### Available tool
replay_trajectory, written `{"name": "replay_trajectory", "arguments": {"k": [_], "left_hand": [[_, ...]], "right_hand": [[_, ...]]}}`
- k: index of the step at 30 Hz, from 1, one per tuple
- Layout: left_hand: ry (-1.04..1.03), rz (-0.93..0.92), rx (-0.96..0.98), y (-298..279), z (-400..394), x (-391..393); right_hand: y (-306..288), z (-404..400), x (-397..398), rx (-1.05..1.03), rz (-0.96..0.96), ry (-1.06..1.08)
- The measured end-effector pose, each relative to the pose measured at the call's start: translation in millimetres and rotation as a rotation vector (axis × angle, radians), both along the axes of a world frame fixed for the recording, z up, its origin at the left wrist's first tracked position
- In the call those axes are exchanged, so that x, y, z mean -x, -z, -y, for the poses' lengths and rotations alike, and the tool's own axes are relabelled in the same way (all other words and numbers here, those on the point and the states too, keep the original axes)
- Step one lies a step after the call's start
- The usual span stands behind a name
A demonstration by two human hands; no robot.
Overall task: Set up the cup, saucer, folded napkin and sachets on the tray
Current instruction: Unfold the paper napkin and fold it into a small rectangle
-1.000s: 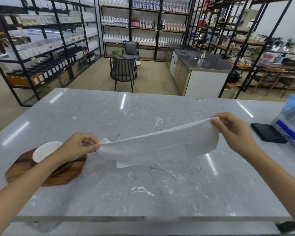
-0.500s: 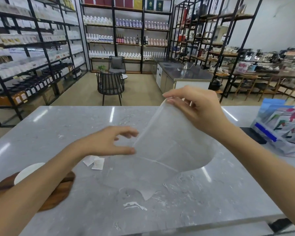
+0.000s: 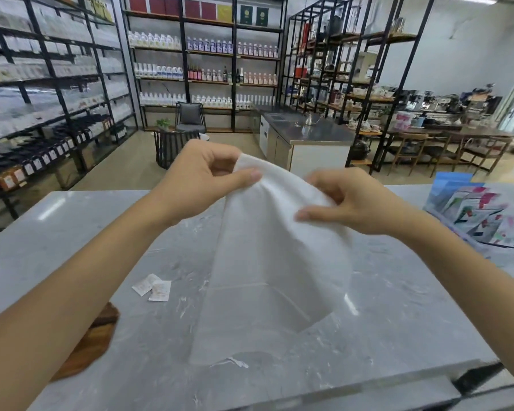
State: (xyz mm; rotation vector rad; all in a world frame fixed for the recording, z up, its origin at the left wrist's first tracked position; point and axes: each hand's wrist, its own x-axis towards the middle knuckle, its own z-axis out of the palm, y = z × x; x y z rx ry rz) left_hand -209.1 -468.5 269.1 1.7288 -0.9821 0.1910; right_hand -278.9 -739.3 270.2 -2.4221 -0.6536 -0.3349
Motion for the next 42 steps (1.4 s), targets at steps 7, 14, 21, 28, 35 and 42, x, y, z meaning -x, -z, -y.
{"name": "replay_trajectory", "arguments": {"k": [7, 14, 21, 28, 35, 42], "left_hand": [[0.061, 0.009, 0.008, 11.3, -49.1, 25.5], [0.030, -0.070, 0.121, 1.7, -69.3, 25.6], [-0.079, -0.493, -0.091, 57.9, -70.7, -55.7], [-0.243, -0.564, -0.236, 142.4, -50.3, -125.1], [-0.316, -0.422, -0.322, 175.2, -42.3, -153.8], [-0.390, -0.329, -0.292, 166.9, -41.4, -170.8]], "right_hand": [[17.7, 37.5, 15.6, -0.264, -0.117, -0.127], [12.8, 11.9, 4.2, -0.604, -0.062, -0.160], [44.7, 1.3, -57.2, -0.551, -0.356, 0.027], [110.4, 6.9, -119.5, -0.183, -0.475, 0.229], [141.6, 7.9, -158.5, 0.038, -0.394, 0.273], [143.3, 8.5, -175.8, 0.085, -0.286, 0.312]]}}
